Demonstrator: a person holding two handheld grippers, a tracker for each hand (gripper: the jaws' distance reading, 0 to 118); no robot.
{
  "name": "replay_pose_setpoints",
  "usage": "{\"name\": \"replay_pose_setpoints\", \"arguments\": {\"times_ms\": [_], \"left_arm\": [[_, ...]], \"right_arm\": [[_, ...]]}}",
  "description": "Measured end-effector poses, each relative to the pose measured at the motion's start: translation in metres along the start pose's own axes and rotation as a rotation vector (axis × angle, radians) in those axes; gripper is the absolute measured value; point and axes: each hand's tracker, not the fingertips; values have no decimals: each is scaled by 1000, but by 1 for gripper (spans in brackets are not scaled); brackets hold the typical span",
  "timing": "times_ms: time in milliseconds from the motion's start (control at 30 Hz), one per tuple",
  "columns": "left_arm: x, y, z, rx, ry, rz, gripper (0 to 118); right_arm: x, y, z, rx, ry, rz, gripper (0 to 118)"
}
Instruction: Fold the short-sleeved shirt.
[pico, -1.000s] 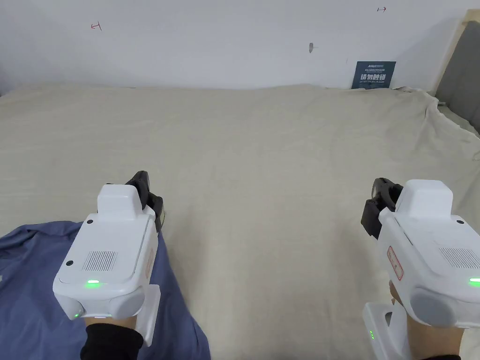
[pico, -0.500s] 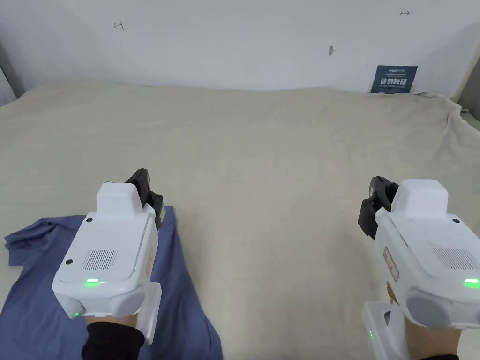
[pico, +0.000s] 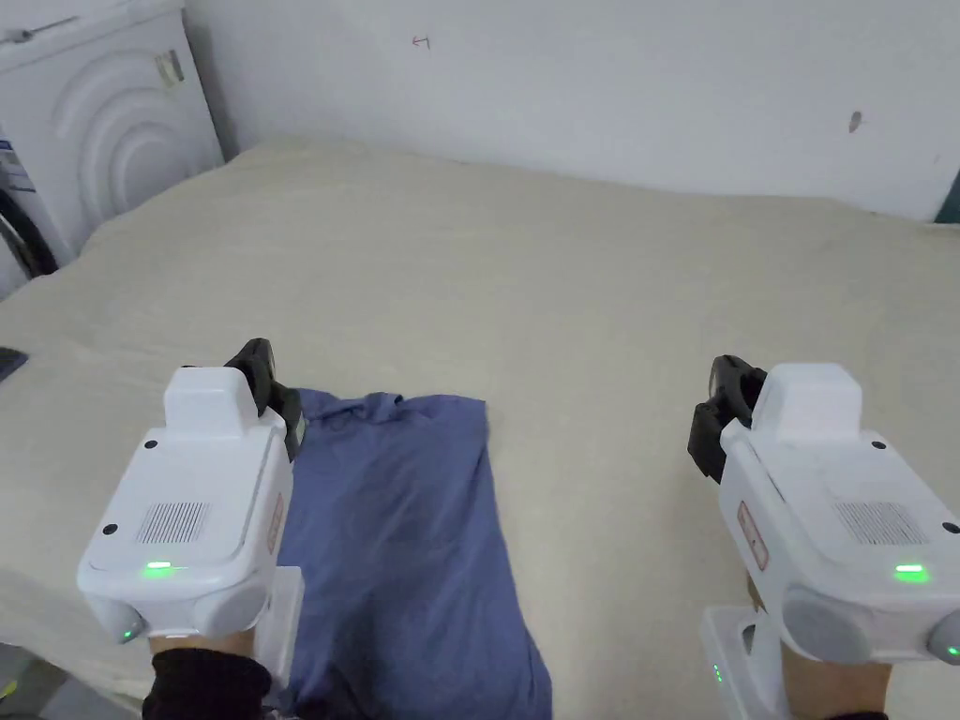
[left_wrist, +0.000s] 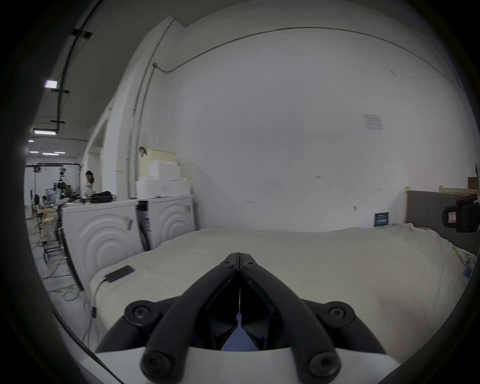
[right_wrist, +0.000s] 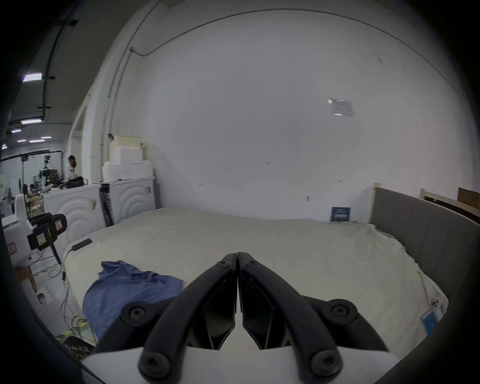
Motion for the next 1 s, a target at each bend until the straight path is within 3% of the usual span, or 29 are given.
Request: {"name": "replay_pose_setpoints", "arguments": {"times_ms": [467, 633, 867, 933, 1000], "left_arm": [[-94, -15, 37, -63, 210, -6, 0], [-101, -18, 35, -99, 204, 15, 0], [-85, -26, 4, -253, 76, 61, 1], [-75, -31, -11, -330, 33, 56, 6], [-63, -39, -29, -392, 3, 48, 26]], "right_arm": [[-83, -11, -29, -29, 208, -3, 1], [-85, -14, -30, -36, 224, 2, 1], [-68, -15, -31, -45, 192, 11, 1], [-61, -16, -32, -49, 175, 12, 1], [-53, -18, -33, -57, 157, 12, 1]]}}
